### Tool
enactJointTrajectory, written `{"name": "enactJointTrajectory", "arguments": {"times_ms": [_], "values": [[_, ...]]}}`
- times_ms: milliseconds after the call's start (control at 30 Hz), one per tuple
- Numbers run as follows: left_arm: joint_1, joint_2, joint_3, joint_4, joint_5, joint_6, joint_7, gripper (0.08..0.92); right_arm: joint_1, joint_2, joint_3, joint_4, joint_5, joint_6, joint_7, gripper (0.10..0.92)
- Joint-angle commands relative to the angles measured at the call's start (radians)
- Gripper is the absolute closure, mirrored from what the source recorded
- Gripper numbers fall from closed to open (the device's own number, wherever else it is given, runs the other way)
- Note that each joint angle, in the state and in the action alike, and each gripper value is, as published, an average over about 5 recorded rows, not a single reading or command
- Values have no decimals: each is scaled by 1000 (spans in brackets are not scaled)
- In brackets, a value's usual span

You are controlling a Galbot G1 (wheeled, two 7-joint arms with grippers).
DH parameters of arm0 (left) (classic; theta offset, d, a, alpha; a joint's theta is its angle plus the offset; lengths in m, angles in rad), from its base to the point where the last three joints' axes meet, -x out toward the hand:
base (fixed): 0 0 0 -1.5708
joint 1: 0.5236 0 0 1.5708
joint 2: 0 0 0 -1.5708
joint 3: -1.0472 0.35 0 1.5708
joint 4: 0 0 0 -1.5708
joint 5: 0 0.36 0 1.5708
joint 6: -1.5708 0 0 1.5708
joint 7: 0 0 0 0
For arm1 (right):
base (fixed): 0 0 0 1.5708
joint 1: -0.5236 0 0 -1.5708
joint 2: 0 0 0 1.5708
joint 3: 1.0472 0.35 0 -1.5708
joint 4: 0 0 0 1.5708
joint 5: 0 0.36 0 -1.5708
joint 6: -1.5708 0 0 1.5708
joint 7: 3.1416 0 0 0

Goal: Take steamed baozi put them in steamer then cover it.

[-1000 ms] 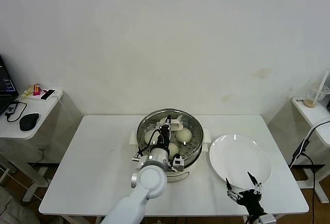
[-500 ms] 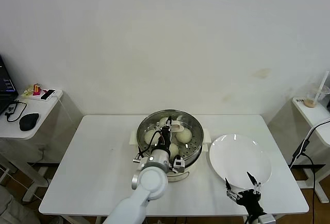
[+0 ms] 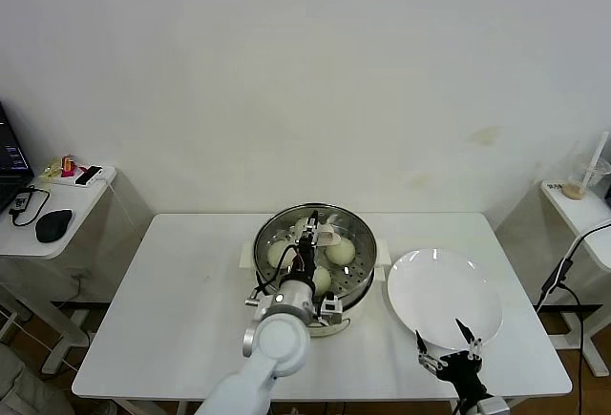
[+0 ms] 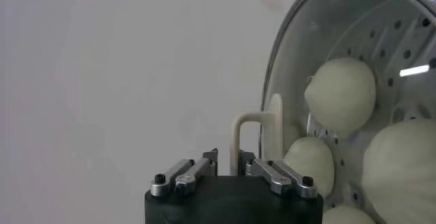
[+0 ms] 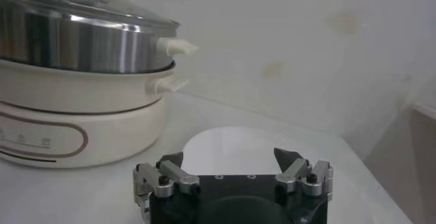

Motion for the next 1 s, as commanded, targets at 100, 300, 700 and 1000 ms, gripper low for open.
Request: {"name": "enactJointTrajectory", "arguments": {"times_ms": [100,300,700,1000], "values": [[163,47,-8,-183,-34,-20,-52,446,-7,-17,5,-2,13,1,2,203],[301,97,-66,-308,-165,-74,-212,273,-12,-43,17,-11,43,9,8,203],[597,129,-473,-318,-1163,-573,-614,177,-33,-51,-6,-1,82,55,49,203],[767,127,-595,-378,-1625,-511,-620,177,-148,-121,-25,72,134,96,113,203]]}}
